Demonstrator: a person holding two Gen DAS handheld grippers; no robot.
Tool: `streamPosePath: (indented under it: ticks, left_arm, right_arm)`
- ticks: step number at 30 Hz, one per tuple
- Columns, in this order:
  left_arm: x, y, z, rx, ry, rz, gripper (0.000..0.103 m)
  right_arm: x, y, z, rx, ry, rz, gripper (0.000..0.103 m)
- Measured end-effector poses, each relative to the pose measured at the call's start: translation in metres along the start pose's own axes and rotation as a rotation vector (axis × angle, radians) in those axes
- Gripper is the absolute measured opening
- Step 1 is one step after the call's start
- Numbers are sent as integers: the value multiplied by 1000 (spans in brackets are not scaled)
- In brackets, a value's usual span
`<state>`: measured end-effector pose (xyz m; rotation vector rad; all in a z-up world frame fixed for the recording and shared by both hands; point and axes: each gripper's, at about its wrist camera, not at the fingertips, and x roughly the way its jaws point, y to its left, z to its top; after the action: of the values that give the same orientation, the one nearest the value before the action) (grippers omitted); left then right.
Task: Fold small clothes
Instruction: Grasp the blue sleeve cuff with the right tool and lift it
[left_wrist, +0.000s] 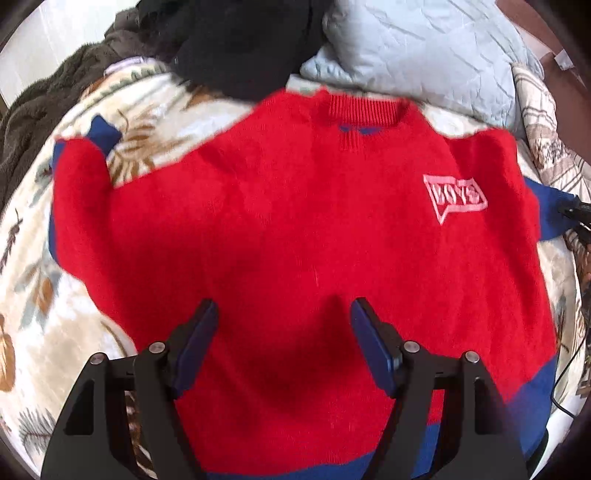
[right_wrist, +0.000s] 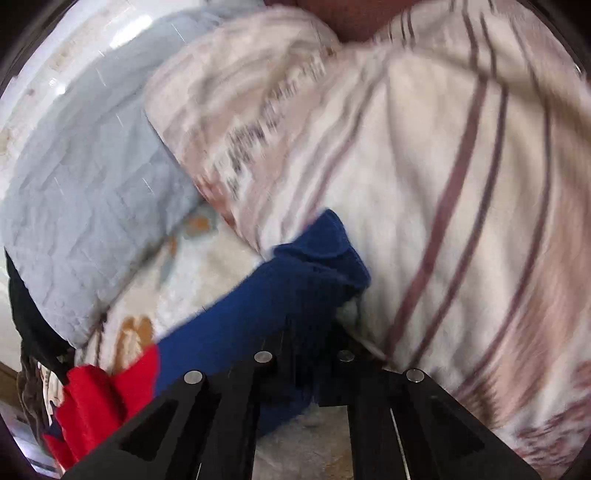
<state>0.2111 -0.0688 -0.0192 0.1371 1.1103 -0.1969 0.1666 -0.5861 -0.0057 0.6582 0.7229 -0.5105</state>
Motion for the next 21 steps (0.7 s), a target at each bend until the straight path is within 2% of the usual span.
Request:
streamPosePath:
  ticks: [6,9,12,13,14,15,16,17,19,21]
  left_arm:
    - [0,8,24,-49,-47,4,74]
    - [15,15,28,-106,-31,-25,74]
    - [38,19,23,-154,34,-25,74]
    - [45,19,21,-159,45,-18,74]
    - [45,17,18,-145,21,-2,76]
    - [42,13,16,-120,4,12,77]
    - [41,9,15,-104,9,19,77]
    - [39,6,14,-91,18,16,77]
    - [31,5,13,-87,14,-16,77]
    - [23,5,13,-105,-6,-54,77]
  right_arm:
    - [-52,-6,50,-65,-187,-26,4]
    - [-51,-24,61,-44,-195,-70,4]
    - [-38,-52,56,-3,-152,-124,4]
    - [-36,-62,52,15,-151,-80,2]
    - [-39,-66,49,21,-162,-53,2]
    - [-42,-69,49,32,-169,-25,8]
    - [-47,-73,49,54,-170,8,9]
    - [-52,-77,50,87,-175,39,15]
    - [-57,-81,52,135,-197,89,26]
    - [-55,-77,55,133,-189,72,31]
